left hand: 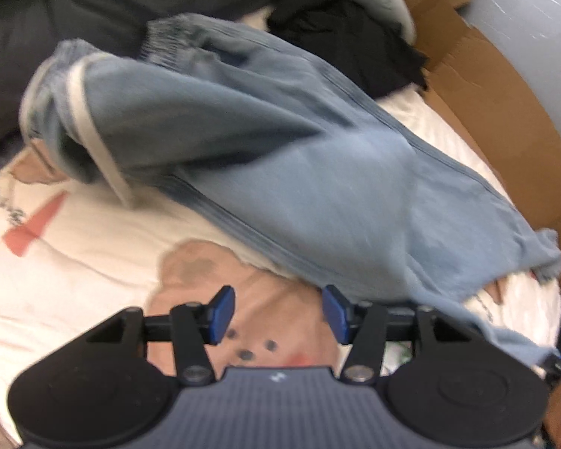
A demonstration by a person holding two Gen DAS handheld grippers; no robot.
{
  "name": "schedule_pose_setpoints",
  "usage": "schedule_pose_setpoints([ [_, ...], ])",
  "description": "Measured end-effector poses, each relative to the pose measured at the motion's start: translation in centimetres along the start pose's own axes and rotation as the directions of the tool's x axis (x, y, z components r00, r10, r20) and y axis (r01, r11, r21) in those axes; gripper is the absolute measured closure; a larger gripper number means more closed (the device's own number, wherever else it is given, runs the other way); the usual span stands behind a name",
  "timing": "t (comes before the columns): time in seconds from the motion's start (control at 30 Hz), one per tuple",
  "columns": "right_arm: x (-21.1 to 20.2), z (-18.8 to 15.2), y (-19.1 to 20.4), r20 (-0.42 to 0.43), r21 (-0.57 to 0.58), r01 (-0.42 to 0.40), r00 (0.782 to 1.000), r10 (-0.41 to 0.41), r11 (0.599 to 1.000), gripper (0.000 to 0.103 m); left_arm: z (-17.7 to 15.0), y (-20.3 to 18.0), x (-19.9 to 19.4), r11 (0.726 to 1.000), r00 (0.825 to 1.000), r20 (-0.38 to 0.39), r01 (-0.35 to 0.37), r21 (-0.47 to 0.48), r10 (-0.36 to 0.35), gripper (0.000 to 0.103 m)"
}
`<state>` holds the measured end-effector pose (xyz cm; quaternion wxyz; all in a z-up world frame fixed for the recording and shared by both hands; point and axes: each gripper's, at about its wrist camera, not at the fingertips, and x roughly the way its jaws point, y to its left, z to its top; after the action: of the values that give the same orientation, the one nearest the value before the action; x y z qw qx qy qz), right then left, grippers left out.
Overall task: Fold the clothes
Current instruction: 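Open the left gripper while the right gripper holds the leg hem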
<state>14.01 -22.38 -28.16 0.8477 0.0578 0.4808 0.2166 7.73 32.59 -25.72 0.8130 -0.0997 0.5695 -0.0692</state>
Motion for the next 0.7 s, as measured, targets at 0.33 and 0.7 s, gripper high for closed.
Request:
schedule_pose_setpoints([
  [0.33,-2.5,0.0,-3.5,0.029,0.066,0.124,0.992,-0.126,0.990,0.082,2.8,4.5,0.7,0.987,0.990,0.080,-0.103,-0.126,0.114,0.048],
  [0.7,-4.0,0.5,-7.2,0.029,0.143,0.243,0.968,-0.250,0.959,0.083,6.5,8.6,2.3,0.966,0.971,0.147,-0.154,-0.210,0.186,0.048],
])
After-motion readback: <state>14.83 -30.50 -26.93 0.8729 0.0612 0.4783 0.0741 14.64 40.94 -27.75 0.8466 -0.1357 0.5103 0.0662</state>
